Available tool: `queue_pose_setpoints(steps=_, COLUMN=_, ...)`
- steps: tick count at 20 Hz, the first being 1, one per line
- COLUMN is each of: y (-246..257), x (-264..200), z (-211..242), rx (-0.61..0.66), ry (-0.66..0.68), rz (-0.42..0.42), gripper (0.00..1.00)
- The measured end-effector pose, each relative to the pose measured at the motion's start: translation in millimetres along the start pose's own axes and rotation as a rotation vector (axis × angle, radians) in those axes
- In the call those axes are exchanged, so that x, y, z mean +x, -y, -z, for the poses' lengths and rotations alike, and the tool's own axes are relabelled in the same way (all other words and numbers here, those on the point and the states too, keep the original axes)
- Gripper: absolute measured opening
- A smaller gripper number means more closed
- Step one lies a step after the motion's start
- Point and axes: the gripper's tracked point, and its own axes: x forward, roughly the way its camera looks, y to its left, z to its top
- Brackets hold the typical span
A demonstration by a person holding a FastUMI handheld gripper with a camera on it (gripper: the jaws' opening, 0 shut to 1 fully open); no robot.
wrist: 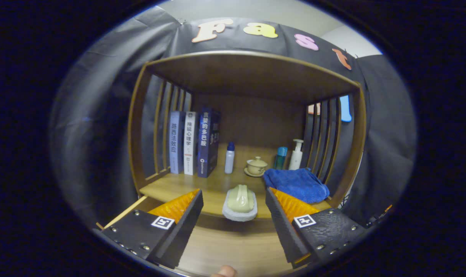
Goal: Pull open the drawer, take out the items inside it, and place them on the countertop above the cabinet.
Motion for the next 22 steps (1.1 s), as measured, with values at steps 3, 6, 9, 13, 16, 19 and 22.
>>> queue_pose_setpoints(steps=3, y=-1, x=-37, z=3, rx=0.02, ry=0.045, rz=-0.003, gripper=0.97)
queue_pose_setpoints(steps=6, y=3, x=-70, z=21, rx=0.041, ry=0.051, rz=0.012, gripper=0.97)
queue_pose_setpoints(steps=9, y=6, x=-96, z=45, rx=0.052, ry=0.045, rz=0.014, gripper=0.97)
queue_pose_setpoints(steps=13, y=11, x=-122, z=80, rx=0.065, ry=-0.014, rz=0.027, gripper=0.97)
queue_pose_setpoints(steps=16, y=13, x=-130, z=105, rx=0.069, ry=-0.072, rz=0.04, gripper=0.97)
queue_pose_setpoints(steps=19, y=13, x=-134, z=128, rx=0.085, ry=-0.128, rz=0.047, gripper=0.97)
queue_pose_setpoints(steps=22, y=12, x=-132, z=142, rx=0.103, ry=-0.154, rz=0.041, gripper=0.97)
